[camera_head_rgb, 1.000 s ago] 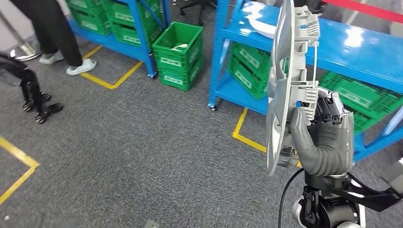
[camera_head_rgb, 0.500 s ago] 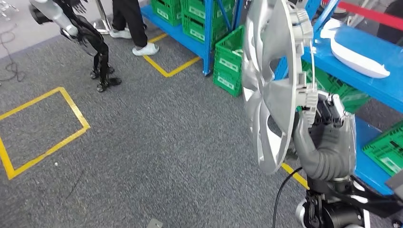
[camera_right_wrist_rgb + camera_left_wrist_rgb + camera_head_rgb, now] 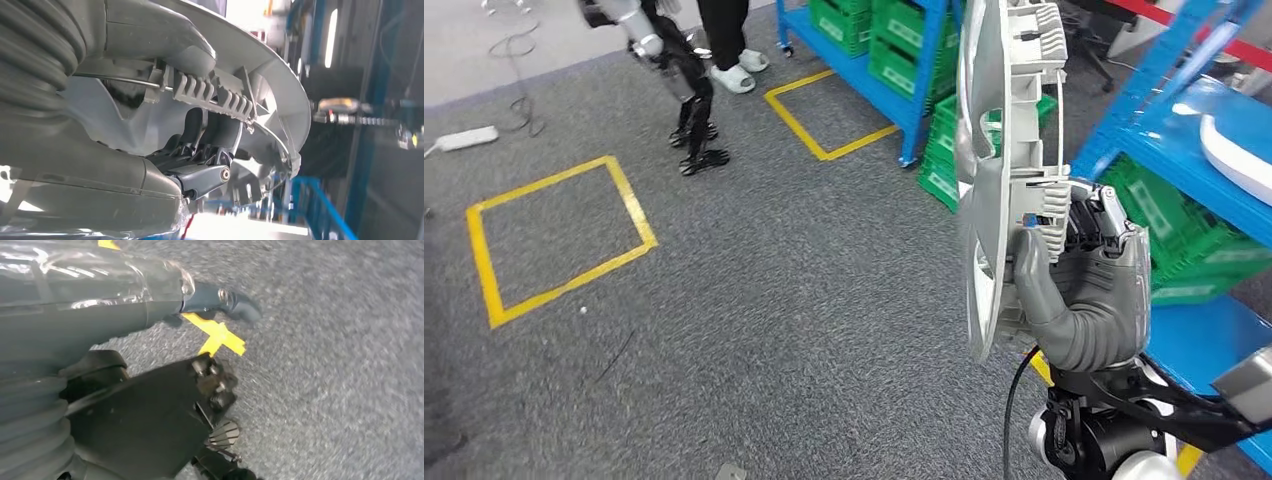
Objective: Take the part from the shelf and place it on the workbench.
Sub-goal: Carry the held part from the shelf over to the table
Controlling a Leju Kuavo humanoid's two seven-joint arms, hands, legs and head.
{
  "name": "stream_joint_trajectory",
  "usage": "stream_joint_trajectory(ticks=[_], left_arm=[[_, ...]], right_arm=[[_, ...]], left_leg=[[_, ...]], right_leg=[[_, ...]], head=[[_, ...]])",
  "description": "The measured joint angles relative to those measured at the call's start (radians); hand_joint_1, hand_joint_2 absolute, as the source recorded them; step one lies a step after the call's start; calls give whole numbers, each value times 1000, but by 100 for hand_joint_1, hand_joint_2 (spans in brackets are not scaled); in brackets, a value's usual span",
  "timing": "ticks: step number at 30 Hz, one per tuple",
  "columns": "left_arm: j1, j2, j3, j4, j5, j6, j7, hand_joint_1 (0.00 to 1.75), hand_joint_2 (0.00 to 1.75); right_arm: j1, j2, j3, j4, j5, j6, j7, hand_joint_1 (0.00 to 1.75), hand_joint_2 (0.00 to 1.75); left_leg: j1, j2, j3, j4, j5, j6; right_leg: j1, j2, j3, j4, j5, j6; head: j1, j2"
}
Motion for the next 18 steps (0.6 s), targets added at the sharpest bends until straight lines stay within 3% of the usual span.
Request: stream_joint_trajectory(ticks=[1,3,5,7,8,9,12,14,16,18], left_arm=[[1,2,1,1,14,1,0,0,175],[2,6,5,3,54,1,-7,0,175],[2,10,15,6,102,-2,-20,0,175],[3,14,28,8,132,-8,-28,0,175],[4,15,32,9,138,-13,-29,0,175],[5,17,36,10,141,-17,-28,0,175],[7,20,46,13,144,-28,-25,0,175],[7,20,53,14,151,-33,-25,0,175],[10,22,59,15,162,-37,-30,0,175],[13,25,67,17,173,-38,-39,0,175]], right_arm=[[-1,0,1,0,-4,2,-5,175,175],[0,2,1,0,-14,9,-13,175,175],[6,3,2,0,-20,15,-18,175,175],[15,4,6,3,-24,14,-21,175,175],[19,4,9,5,-26,13,-22,175,175],[23,5,13,7,-27,13,-23,175,175],[29,8,24,10,-28,13,-36,175,175],[33,11,29,12,-29,13,-52,175,175],[35,15,32,14,-29,13,-66,175,175],[38,23,35,18,-30,12,-74,175,175]], left_leg=[[1,-15,1,-1,0,6],[4,-47,4,-4,0,18],[3,-80,7,-4,-1,29],[-1,-113,10,-4,-2,35],[-3,-129,12,-4,-3,36],[-5,-145,16,-4,-4,37],[-8,-183,24,-4,-5,36],[-6,-199,18,-4,-2,29],[-3,-208,11,-5,1,20],[-6,-155,-1,18,-19,9]], right_leg=[[-2,-4,5,-2,-6,5],[-8,38,-5,36,-40,13],[-9,101,-64,161,-103,12],[-7,119,-135,286,-140,7],[-5,121,-152,303,-129,3],[-3,125,-150,280,-96,-3],[2,170,-92,97,27,-25],[4,188,-71,40,43,-34],[5,174,-65,22,44,-38],[2,153,-54,2,52,-43]], head=[[2,0],[9,0],[22,0],[31,0],[34,0],[35,0],[36,0],[36,0],[37,0],[30,0]])
